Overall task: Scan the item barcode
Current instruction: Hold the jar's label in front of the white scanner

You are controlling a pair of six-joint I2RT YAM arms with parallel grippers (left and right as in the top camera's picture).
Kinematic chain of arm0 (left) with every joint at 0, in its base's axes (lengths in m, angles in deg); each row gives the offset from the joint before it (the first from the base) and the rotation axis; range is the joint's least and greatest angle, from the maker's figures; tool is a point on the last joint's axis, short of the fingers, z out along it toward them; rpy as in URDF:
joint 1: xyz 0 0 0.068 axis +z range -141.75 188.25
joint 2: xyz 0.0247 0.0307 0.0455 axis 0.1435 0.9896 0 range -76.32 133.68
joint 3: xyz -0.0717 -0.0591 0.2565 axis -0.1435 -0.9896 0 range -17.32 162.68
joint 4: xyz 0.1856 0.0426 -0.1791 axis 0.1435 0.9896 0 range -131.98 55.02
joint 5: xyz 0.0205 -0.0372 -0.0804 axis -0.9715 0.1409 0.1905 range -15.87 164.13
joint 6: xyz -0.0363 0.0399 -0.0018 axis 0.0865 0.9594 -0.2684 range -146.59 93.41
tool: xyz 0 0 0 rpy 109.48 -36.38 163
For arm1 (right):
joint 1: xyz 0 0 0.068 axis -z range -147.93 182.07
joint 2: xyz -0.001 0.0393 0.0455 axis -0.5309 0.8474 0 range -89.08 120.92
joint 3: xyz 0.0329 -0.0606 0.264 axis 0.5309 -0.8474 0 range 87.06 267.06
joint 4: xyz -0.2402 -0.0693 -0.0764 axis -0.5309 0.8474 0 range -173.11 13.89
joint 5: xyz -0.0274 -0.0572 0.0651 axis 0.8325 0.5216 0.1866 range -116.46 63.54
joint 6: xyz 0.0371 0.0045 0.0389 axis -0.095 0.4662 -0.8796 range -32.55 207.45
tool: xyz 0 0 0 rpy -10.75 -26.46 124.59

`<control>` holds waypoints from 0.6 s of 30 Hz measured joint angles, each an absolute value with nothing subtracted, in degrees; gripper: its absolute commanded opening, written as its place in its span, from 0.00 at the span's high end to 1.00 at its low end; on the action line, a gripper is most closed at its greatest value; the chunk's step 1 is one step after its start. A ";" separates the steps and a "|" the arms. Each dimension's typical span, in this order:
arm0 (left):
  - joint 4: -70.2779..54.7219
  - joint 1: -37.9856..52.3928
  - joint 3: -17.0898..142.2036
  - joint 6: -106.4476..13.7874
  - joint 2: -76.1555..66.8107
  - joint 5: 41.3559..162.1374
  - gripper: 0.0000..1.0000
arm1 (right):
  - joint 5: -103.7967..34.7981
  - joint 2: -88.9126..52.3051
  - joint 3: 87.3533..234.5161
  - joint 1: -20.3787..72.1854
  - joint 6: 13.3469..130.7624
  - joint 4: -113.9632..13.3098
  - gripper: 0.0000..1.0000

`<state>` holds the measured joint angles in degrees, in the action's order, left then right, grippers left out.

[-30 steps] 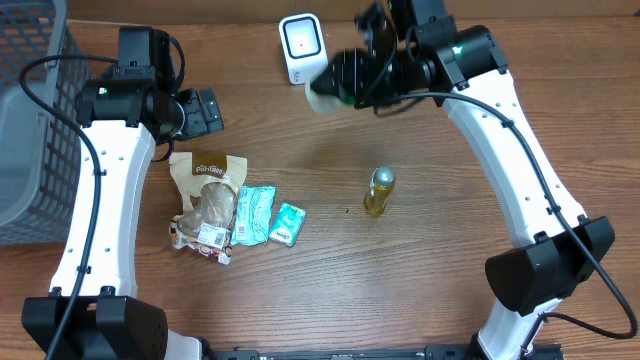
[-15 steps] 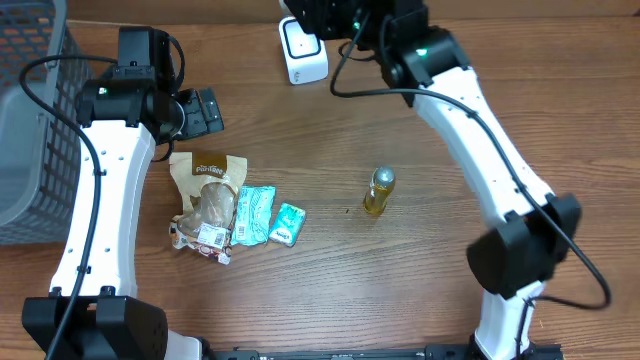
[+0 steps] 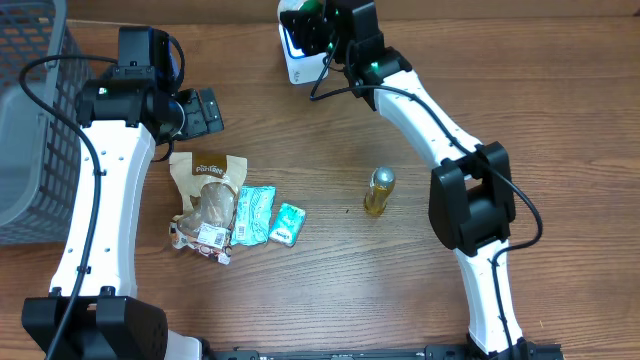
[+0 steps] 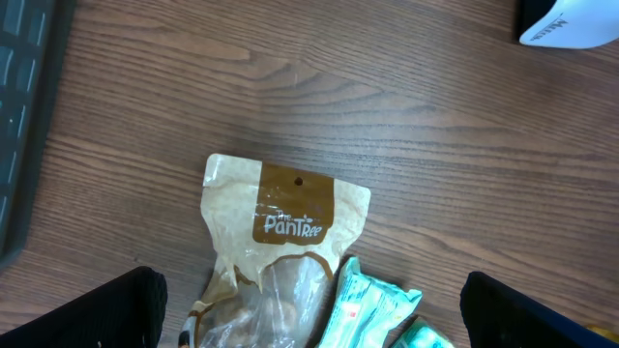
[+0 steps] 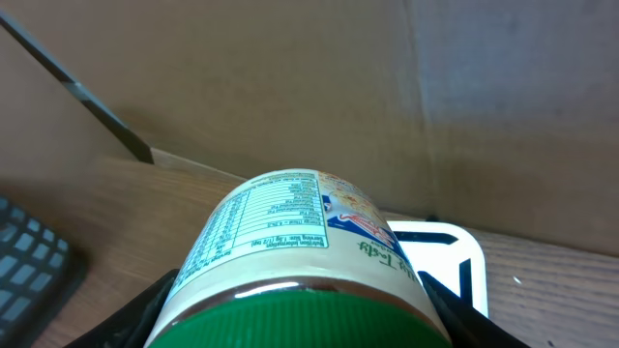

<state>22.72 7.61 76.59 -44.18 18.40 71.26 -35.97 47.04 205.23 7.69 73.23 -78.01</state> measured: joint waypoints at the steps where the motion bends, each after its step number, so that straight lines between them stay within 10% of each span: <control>1: 22.72 7.61 76.59 -44.18 18.40 71.26 0.00 | -35.78 47.61 205.23 7.71 73.32 -79.04 0.93; 18: 22.72 7.61 76.59 -44.18 18.40 71.26 0.01 | -30.05 51.82 205.23 7.69 71.53 -92.57 0.93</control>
